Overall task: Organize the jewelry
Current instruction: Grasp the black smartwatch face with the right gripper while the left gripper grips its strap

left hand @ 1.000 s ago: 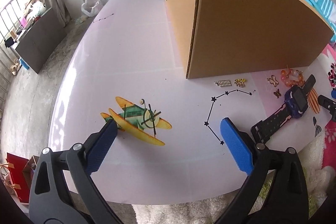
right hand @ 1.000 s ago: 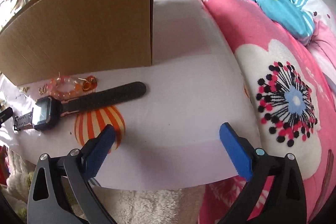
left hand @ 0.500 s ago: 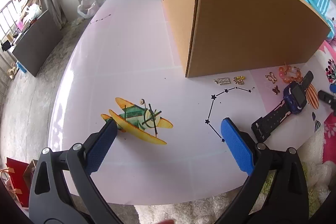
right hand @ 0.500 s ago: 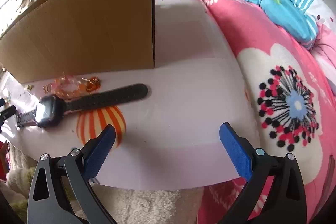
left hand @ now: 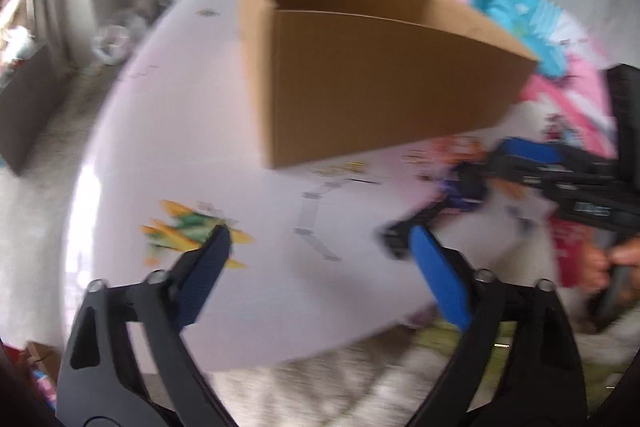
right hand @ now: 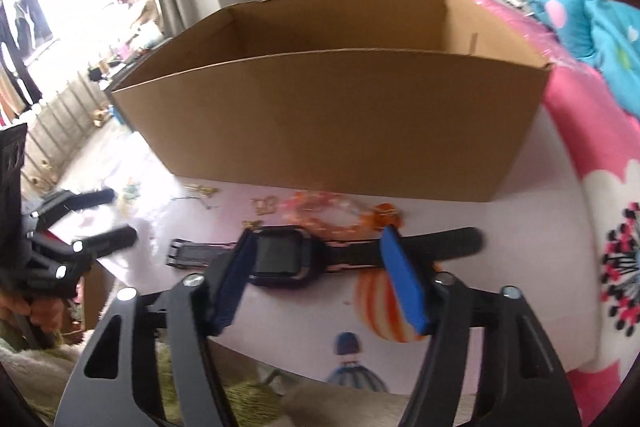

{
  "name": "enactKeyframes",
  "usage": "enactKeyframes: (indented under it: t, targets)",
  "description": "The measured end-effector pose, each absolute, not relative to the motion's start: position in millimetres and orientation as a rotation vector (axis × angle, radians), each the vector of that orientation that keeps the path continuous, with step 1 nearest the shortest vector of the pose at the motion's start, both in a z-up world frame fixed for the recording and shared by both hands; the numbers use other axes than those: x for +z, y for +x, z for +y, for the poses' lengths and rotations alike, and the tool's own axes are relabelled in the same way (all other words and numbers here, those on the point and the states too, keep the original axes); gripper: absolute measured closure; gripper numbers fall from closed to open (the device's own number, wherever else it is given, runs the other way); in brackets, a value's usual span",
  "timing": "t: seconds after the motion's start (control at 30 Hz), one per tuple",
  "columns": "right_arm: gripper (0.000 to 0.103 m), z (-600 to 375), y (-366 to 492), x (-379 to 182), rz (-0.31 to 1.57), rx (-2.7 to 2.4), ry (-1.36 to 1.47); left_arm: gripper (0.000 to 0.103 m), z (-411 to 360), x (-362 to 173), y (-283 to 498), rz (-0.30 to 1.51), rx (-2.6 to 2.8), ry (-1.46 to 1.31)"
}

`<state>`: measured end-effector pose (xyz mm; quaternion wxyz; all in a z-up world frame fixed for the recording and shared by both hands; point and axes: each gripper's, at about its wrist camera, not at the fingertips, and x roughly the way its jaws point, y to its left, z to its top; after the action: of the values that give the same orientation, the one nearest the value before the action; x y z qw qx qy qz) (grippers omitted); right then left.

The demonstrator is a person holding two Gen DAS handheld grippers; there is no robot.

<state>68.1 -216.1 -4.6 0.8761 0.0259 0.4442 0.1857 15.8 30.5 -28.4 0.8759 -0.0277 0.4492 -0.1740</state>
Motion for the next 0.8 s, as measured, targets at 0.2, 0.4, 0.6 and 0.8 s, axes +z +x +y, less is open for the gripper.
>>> enactKeyframes:
  t: [0.2,0.4,0.6,0.8]
  targets:
    - [0.060,-204,72,-11,0.958,0.431,0.066,0.056,12,-44,17,1.025,-0.492,-0.165]
    - [0.069,-205,72,-23,0.996,0.425,0.119,0.065,11,-50,21,1.063,-0.550,-0.300]
    - [0.069,-205,71,-24,0.992,0.425,0.131,0.065,33,-62,27,1.077,-0.579,-0.526]
    - [0.069,-217,70,-27,0.988,0.428,0.134,0.064,46,-66,32,1.015,-0.697,-0.779]
